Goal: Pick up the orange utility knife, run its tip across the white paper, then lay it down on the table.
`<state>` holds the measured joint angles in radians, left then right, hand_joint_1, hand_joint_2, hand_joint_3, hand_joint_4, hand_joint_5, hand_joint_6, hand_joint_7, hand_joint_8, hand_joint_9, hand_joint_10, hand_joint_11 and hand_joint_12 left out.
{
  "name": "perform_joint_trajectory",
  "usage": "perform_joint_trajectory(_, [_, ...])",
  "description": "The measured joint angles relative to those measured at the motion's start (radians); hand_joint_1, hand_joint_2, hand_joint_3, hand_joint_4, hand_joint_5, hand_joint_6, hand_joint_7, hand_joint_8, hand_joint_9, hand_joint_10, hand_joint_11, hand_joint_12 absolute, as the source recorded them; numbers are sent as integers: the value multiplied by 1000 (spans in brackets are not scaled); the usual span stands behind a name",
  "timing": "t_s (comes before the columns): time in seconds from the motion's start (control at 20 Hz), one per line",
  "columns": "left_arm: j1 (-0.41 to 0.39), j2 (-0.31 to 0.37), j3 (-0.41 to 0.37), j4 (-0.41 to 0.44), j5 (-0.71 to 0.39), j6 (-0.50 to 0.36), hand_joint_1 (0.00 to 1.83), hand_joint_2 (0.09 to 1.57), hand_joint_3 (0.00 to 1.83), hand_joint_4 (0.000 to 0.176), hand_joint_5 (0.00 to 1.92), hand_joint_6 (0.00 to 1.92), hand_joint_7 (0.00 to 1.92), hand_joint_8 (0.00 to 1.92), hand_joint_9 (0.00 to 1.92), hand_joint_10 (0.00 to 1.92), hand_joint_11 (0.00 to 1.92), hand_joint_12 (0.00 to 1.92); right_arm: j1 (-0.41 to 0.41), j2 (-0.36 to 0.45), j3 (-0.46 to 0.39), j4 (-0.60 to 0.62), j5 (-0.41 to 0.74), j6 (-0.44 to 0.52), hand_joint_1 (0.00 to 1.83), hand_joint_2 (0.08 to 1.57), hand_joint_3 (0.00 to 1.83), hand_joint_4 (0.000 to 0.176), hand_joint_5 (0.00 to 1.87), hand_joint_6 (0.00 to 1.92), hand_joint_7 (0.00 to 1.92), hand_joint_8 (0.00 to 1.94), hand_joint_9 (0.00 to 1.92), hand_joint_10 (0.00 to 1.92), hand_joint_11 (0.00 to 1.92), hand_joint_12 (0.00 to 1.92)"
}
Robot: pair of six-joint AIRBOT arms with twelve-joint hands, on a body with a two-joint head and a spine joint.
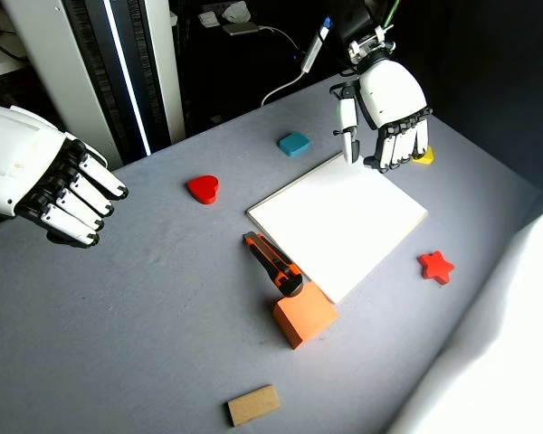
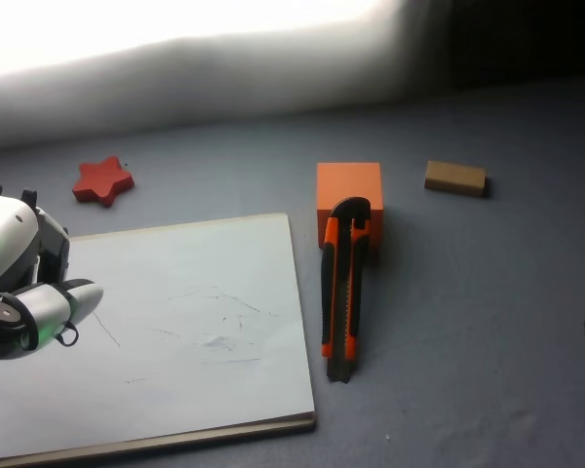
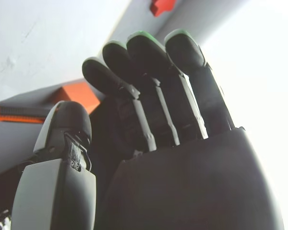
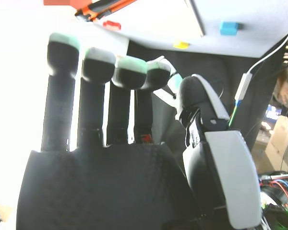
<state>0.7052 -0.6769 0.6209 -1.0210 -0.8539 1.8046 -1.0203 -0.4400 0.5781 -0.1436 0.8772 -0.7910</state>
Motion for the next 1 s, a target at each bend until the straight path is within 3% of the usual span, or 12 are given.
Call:
perform_joint_trajectory(0.05, [0,0,0,0,0,0,20,1143,208,28,35,34,78,60,55,128,0,613,-1,-5,0,0,2,-1,170,1046,384,0,0,0,0,6,0,48,0,38])
perform_joint_trajectory(0.1, [0,0,0,0,0,0,5,1235,36,27,45,4,104,3,97,33,0,603,-1,-8,0,-7,3,-5,156,1146,196,0,0,0,0,0,6,5,0,1])
perform_joint_trajectory(0.2, [10,0,-1,-4,1,0,0,1248,9,26,46,1,88,1,107,12,0,609,-1,-8,0,-8,14,-34,175,1186,114,0,0,0,0,0,8,6,0,0])
perform_joint_trajectory(0.4, [10,0,-1,2,-4,0,6,1254,4,31,38,2,91,0,112,5,0,607,26,-23,36,-17,56,-82,340,1177,92,0,0,0,0,0,2,5,0,0])
perform_joint_trajectory(0.45, [11,0,0,-1,-4,0,0,1254,4,30,38,2,86,0,112,5,0,604,33,-51,73,-61,54,-104,420,1167,85,0,0,0,0,0,1,3,0,0])
perform_joint_trajectory(0.55, [15,0,2,-1,-8,0,0,1249,1,31,36,1,98,5,120,7,0,605,47,-95,135,-159,39,-130,747,1137,73,0,0,0,0,0,0,0,0,0])
perform_joint_trajectory(0.65, [36,0,8,-2,-7,-3,0,1247,0,33,36,0,99,0,119,4,0,626,120,-145,211,-279,-20,-117,1039,1125,73,0,0,0,0,0,0,0,0,0])
perform_joint_trajectory(0.75, [42,0,11,-10,-6,-4,0,1255,4,32,38,1,100,1,118,3,0,622,254,-181,278,-388,-119,-34,1082,1099,65,0,0,0,0,0,0,0,0,0])
perform_joint_trajectory(0.85, [42,0,12,-7,-6,-4,0,1259,4,31,37,1,97,0,119,2,0,596,418,-232,349,-595,-216,121,1096,1099,67,0,0,0,0,0,0,0,0,0])
perform_joint_trajectory(0.9, [42,0,13,-7,-7,-4,0,1259,3,31,39,1,101,2,120,2,0,589,505,-259,378,-738,-272,248,1098,1098,67,0,0,0,0,0,0,0,0,0])
perform_joint_trajectory(1.0, [42,0,13,0,-6,-6,0,1257,1,32,42,1,101,2,122,1,0,626,693,-335,444,-1143,-347,645,1084,1103,75,0,0,0,0,0,0,0,0,0])
